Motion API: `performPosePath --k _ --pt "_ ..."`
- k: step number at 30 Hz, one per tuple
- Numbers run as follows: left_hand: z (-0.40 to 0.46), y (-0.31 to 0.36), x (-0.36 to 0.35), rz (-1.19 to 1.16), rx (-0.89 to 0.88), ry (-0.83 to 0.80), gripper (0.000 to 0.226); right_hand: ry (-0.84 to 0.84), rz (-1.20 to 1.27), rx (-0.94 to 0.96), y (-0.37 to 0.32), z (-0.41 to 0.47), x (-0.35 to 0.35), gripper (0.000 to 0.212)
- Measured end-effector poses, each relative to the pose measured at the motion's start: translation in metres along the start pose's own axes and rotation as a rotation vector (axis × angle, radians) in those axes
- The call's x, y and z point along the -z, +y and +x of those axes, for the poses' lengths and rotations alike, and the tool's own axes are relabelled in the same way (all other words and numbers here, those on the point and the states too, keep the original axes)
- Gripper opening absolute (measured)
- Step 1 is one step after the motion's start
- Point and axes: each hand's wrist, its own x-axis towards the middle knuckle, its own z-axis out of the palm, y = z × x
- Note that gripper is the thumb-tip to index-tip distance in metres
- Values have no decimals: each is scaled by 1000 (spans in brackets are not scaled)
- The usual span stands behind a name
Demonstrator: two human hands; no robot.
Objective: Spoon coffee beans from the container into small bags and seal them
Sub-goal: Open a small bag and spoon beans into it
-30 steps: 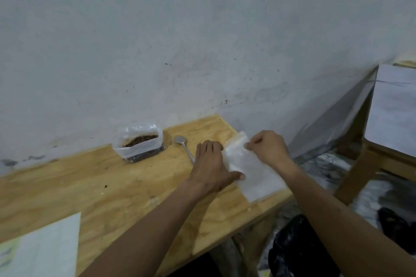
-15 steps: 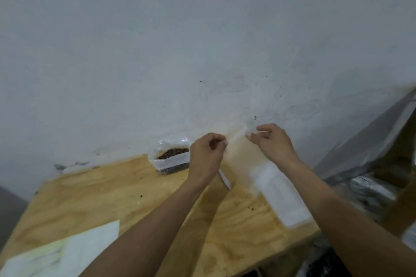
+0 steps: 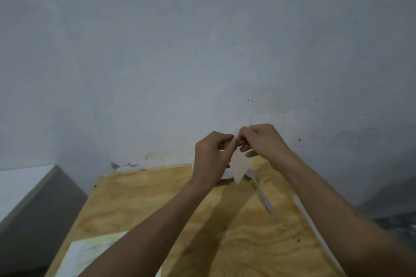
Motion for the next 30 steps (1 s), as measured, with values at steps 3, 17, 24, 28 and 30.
performPosePath --k 3,17,24,28,30 --pt "0 7 7 -71 184 11 13 -23 -25 29 -2 0 -9 28" --pt "9 10 28 39 230 -154 22 -110 14 28 4 -3 -31 39" --pt "10 8 32 -46 333 -94 21 -191 -46 103 4 -4 -26 30" --pt "10 9 28 51 356 -40 23 -204 -42 78 3 -7 -32 21" --pt "13 8 31 88 364 34 24 -208 -34 76 2 -11 -36 19"
